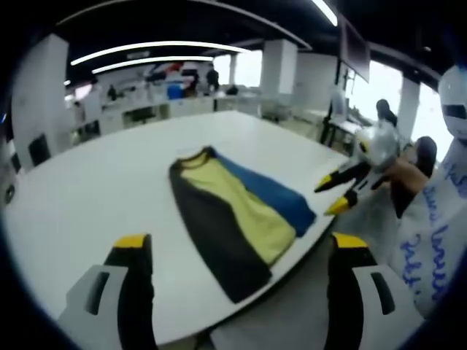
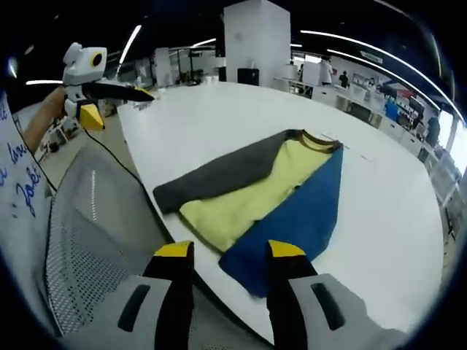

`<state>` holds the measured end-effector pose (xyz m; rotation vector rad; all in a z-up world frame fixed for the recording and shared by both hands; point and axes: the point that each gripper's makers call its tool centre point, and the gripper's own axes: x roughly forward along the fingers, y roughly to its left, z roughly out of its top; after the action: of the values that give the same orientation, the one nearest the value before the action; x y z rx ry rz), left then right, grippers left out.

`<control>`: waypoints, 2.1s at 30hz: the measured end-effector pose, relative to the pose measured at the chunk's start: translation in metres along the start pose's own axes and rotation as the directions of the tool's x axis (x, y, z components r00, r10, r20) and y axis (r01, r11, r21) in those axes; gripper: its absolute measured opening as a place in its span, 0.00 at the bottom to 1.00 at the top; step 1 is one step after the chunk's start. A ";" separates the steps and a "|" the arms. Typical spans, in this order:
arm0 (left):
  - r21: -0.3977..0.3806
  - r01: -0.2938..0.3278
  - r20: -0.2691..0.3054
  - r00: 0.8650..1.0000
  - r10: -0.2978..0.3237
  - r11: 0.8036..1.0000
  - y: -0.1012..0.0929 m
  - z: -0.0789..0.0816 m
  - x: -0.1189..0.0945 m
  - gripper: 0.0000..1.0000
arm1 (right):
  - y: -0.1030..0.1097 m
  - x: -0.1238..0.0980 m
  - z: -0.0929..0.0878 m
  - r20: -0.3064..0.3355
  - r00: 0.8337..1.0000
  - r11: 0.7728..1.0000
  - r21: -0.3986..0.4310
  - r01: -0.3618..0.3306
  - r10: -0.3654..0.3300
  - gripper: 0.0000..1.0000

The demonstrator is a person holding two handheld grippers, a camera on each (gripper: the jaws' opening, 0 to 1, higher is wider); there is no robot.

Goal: Fold the garment on the visible template until the final outline fits inside the template.

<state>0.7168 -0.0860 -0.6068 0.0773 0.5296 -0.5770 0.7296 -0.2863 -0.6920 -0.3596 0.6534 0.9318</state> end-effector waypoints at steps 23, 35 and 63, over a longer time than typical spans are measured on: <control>-0.015 0.017 -0.018 1.000 -0.017 1.000 -0.005 -0.009 -0.002 0.98 | 0.018 0.044 -0.044 -0.160 0.979 0.992 0.023 -0.123 0.125 0.23; -0.012 0.014 -0.016 1.000 -0.015 1.000 -0.006 -0.005 -0.003 0.96 | 0.019 0.055 -0.049 -0.200 0.970 0.990 0.010 -0.139 0.138 0.20; -0.024 0.010 -0.016 1.000 -0.010 1.000 -0.003 -0.007 -0.003 0.94 | 0.002 0.070 -0.061 -0.354 0.928 0.991 -0.024 -0.130 0.113 0.03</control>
<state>0.7098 -0.0851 -0.6106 0.0570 0.5523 -0.5803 0.7364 -0.2751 -0.7841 -0.5406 0.9926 1.0116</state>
